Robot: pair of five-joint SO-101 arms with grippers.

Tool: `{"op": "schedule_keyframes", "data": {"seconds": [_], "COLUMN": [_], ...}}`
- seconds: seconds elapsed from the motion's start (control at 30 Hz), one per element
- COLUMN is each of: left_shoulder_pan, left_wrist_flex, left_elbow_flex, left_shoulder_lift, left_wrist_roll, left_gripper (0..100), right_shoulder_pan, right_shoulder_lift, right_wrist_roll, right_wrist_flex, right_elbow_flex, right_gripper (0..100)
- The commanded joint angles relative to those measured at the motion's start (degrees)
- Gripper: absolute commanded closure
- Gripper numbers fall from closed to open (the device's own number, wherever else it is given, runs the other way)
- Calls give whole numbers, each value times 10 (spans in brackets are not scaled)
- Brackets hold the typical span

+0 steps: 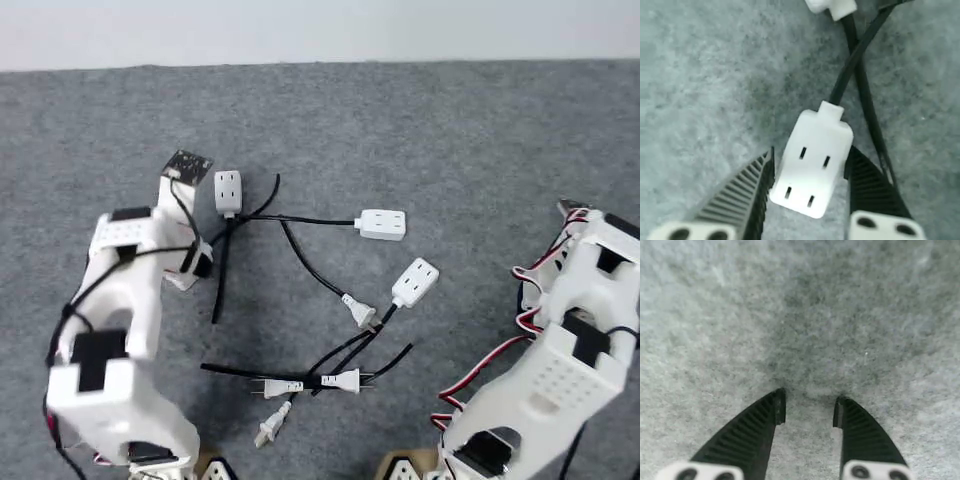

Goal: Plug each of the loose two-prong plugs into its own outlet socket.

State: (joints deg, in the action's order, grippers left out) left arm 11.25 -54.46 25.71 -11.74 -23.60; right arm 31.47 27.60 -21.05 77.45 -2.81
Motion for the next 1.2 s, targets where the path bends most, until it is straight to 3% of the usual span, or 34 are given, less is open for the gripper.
{"op": "schedule_keyframes", "data": {"seconds": [0.0, 0.1, 0.2, 0.37, 0.63, 0.77, 0.93, 1.17], "left_shoulder_pan": [8, 3, -2, -28, -113, -180, -222, -224], "left_wrist_flex": [-114, -156, -188, -272, -316, -281, -158, -57], "left_elbow_flex": [-135, -160, -164, -195, -186, -125, -42, 11], "left_shoulder_lift": [-78, -99, -100, -63, 129, 159, 124, 84], "left_wrist_roll": [-7, -7, 4, 136, 273, 377, 493, 510], "left_gripper": [860, 997, 991, 988, 988, 988, 988, 986], "right_shoulder_pan": [-41, -41, -41, -42, -42, -43, -42, -43], "right_shoulder_lift": [7, 7, 7, 7, 7, 7, 7, 7], "right_wrist_roll": [-11, -8, -8, -8, -11, -11, -11, -11], "right_wrist_flex": [-16, -16, -16, -16, -16, -16, -16, -16], "right_elbow_flex": [-7, -7, -7, -7, -7, -7, -7, -7], "right_gripper": [863, 863, 863, 863, 863, 863, 863, 863]}}
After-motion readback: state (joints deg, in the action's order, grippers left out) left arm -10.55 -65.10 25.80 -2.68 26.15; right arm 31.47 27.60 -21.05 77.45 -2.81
